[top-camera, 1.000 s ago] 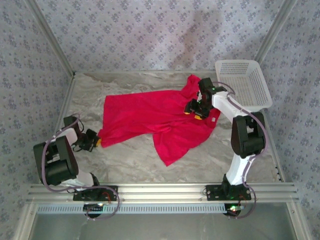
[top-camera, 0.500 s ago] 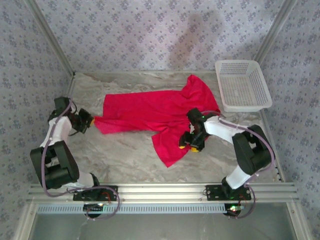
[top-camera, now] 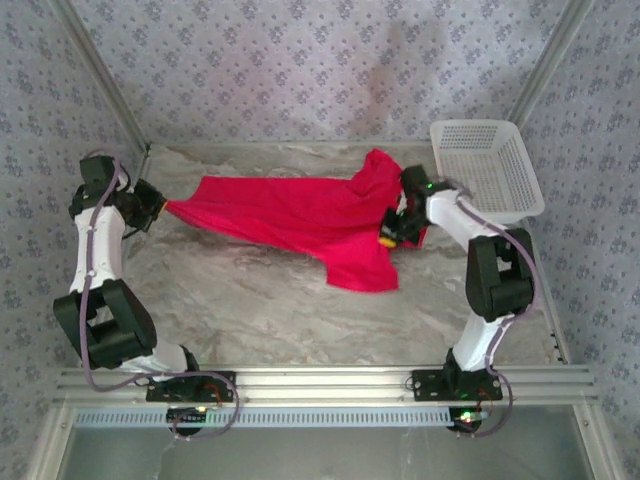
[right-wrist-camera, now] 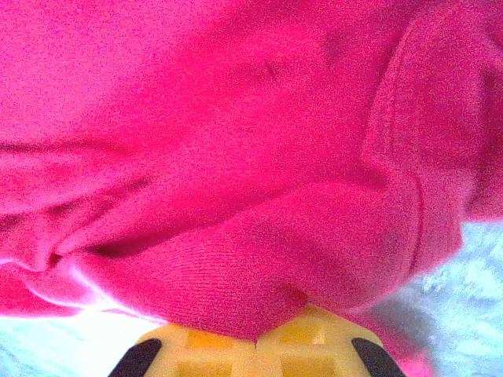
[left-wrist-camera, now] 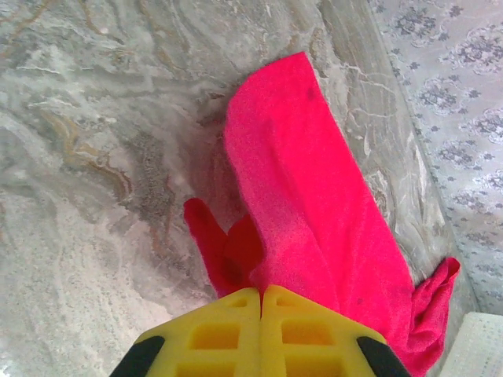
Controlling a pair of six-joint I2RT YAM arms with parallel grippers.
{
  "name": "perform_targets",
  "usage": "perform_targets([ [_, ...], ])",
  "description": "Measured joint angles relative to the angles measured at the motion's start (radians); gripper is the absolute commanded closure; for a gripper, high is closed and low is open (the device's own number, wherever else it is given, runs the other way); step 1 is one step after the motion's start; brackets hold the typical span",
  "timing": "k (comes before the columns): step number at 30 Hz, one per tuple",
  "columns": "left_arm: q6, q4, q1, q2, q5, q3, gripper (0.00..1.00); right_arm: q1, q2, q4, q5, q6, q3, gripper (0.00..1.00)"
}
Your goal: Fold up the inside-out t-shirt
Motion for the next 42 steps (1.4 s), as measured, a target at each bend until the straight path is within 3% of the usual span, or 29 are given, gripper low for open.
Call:
perform_targets([
  [4, 0.004, -0.007, 0.011, 0.004, -0.003, 0.027, 1.0, -0.072, -0.104, -0.038, -0.004, -0.04, 0.1, 1.0],
  [9, 0.005, 0.009, 0.011, -0.013, -0.018, -0.023, 1.0, -0.108, -0.21, -0.058, -0.016, -0.063, 0.033, 1.0],
  [14, 0.014, 0.002, 0.014, -0.041, -0.049, -0.129, 1.0, -0.114, -0.184, -0.071, -0.045, -0.066, -0.109, 1.0],
  [19, 0.023, -0.016, 0.025, -0.05, -0.076, -0.142, 1.0, -0.117, -0.193, -0.118, -0.062, -0.074, -0.082, 1.0],
  [26, 0.066, -0.101, 0.052, -0.074, -0.161, -0.012, 1.0, -0.139, -0.249, -0.185, -0.083, -0.085, 0.053, 1.0],
  [31, 0.069, -0.118, 0.097, -0.069, -0.139, 0.086, 1.0, -0.179, -0.277, -0.219, -0.115, -0.096, 0.087, 1.0],
  [42, 0.025, -0.009, -0.014, -0.066, -0.096, -0.121, 1.0, -0.154, -0.268, -0.143, -0.225, -0.033, 0.006, 1.0],
])
